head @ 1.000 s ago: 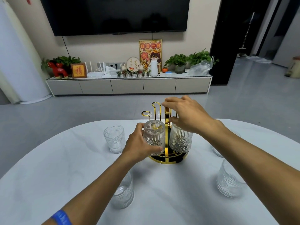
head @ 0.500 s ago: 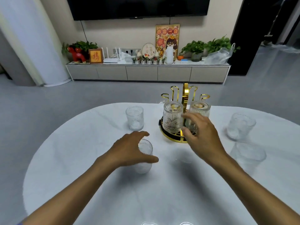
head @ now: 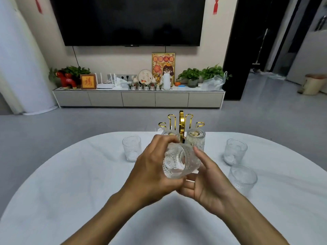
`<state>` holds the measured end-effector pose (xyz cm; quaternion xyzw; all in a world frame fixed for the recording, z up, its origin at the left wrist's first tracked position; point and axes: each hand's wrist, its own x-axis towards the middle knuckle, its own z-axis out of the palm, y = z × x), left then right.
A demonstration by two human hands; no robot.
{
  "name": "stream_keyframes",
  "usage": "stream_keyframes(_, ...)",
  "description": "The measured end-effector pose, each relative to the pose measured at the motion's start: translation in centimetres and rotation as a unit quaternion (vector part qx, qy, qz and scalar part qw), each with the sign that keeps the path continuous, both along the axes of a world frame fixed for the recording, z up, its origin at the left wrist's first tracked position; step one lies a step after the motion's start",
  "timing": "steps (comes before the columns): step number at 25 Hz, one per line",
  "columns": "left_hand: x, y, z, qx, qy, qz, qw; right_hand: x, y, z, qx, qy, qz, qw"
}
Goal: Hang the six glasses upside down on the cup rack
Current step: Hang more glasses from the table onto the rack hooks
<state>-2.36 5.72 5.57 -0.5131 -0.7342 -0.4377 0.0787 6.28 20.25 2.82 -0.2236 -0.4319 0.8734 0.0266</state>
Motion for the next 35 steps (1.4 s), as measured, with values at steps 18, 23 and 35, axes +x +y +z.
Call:
stream_keyframes(18, -16.4, 15.6, 0.5, -0.176, -0.008, 0.065, 0.982, -11.4, 22.4, 1.2, 0.662, 0.041, -0.083, 0.744)
stream_keyframes(23, -16.1, 15.7, 0.6, -0.175, -0.022, 0.065, 0.982, -11.5, 22.4, -2.3, 0.670, 0.017, 0.002, 0.742)
stream_keyframes(35, -11.5, 14.2, -0.5, -0.117, -0.034, 0.099, 0.988, -3.8, 19.1, -2.5, 0.685, -0.033, -0.086, 0.722)
